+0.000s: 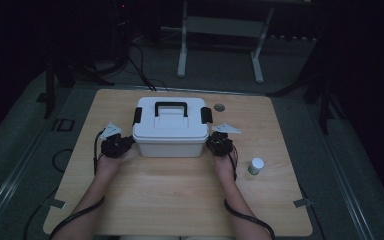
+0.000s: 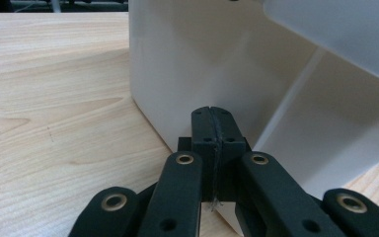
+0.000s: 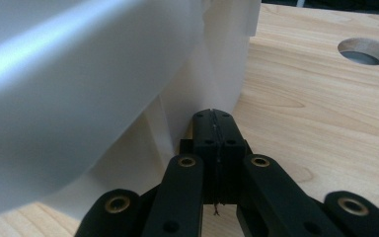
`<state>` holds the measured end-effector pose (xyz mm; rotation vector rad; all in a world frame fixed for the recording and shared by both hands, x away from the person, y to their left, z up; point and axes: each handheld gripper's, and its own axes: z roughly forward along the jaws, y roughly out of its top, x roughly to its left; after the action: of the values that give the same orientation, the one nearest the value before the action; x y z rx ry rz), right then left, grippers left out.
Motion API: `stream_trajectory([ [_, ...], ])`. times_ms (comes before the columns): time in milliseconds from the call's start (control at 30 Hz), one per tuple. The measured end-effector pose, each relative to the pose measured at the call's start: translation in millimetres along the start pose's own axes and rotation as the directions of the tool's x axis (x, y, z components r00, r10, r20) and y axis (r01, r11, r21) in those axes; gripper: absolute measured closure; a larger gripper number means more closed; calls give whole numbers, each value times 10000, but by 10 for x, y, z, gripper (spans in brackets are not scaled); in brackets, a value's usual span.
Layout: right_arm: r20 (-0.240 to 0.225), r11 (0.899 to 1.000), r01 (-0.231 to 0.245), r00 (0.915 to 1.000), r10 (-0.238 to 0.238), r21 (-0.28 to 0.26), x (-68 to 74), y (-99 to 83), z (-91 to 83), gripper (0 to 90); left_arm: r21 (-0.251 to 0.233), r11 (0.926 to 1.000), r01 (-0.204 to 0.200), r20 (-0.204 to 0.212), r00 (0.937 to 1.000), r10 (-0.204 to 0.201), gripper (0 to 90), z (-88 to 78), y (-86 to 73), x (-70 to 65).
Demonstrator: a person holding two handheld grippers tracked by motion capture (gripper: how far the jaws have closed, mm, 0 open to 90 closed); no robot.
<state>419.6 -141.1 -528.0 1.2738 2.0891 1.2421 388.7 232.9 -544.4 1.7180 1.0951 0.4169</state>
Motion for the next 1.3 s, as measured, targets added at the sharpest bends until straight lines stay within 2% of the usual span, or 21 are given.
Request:
stream_trajectory([
  [100, -107, 9999, -165, 9998, 164, -23, -9, -14, -14, 900, -5, 9999, 131, 202, 9997, -131, 894, -13, -13, -3],
  [233, -194, 9999, -149, 9997, 149, -3, 0, -51, -70, 900, 80, 9998, -182, 315, 9993, 179, 895, -68, -38, -50],
  [400, -216, 10000, 28, 9998, -27, 62, 40, -92, -143, 900, 159, 9993, -344, 453, 9984, 336, 895, -143, -80, -94],
  [533, -329, 10000, -29, 9995, 32, 84, 59, -126, -193, 900, 141, 9991, -404, 458, 9982, 398, 895, -193, -117, -138],
  [800, -608, 9999, 29, 9981, -19, 157, 152, -252, -381, 900, 232, 9983, -543, 635, 9966, 527, 895, -355, -213, -244],
  [933, -615, 9995, 241, 9978, -228, 200, 194, -305, -472, 900, 312, 9971, -693, 767, 9948, 668, 895, -430, -256, -314],
  [1033, -581, 9994, 219, 9981, -204, 255, 218, -346, -544, 900, 369, 9970, -683, 848, 9943, 650, 895, -465, -278, -356],
  [1200, -496, 9989, 385, 9981, -371, 278, 249, -412, -655, 900, 441, 9951, -890, 1119, 9902, 836, 895, -556, -344, -459],
  [1300, -559, 9983, 496, 9973, -479, 299, 275, -473, -752, 900, 468, 9954, -842, 1233, 9893, 778, 895, -602, -377, -511],
])
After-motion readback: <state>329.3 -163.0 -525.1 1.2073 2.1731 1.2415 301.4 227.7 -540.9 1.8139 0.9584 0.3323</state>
